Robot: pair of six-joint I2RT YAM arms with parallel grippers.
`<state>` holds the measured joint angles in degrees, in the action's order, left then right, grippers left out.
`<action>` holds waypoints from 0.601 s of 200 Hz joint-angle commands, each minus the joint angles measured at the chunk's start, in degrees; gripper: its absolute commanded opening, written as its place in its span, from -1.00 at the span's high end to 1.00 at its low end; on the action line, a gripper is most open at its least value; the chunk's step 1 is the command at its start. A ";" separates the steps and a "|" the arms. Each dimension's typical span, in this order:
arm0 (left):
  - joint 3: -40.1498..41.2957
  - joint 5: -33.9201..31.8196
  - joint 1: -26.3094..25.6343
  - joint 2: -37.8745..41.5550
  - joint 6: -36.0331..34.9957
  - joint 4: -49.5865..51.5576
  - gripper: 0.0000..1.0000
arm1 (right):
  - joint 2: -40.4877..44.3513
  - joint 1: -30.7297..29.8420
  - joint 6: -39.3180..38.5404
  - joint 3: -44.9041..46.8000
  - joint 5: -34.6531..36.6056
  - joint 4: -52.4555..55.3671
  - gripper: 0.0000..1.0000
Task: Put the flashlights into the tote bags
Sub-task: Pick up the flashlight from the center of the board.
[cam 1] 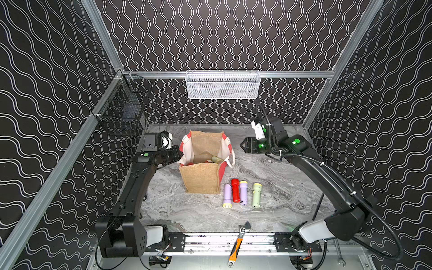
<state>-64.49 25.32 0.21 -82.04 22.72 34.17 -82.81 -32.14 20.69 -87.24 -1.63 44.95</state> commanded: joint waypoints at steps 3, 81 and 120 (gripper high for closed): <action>-0.77 0.12 0.05 0.64 -0.62 -0.23 0.86 | 3.54 0.49 4.76 6.06 3.01 2.91 -0.41; -1.35 -2.33 -0.02 2.34 -1.03 2.24 0.57 | 8.79 1.13 9.11 23.25 1.05 2.29 -0.36; -0.93 -2.56 -0.03 2.33 -1.54 3.28 0.61 | 9.10 1.41 11.77 29.18 -1.91 1.77 -0.29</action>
<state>-65.39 23.27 0.21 -79.44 22.24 37.52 -74.32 -30.70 29.58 -60.80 -1.04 48.07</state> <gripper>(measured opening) 0.202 0.654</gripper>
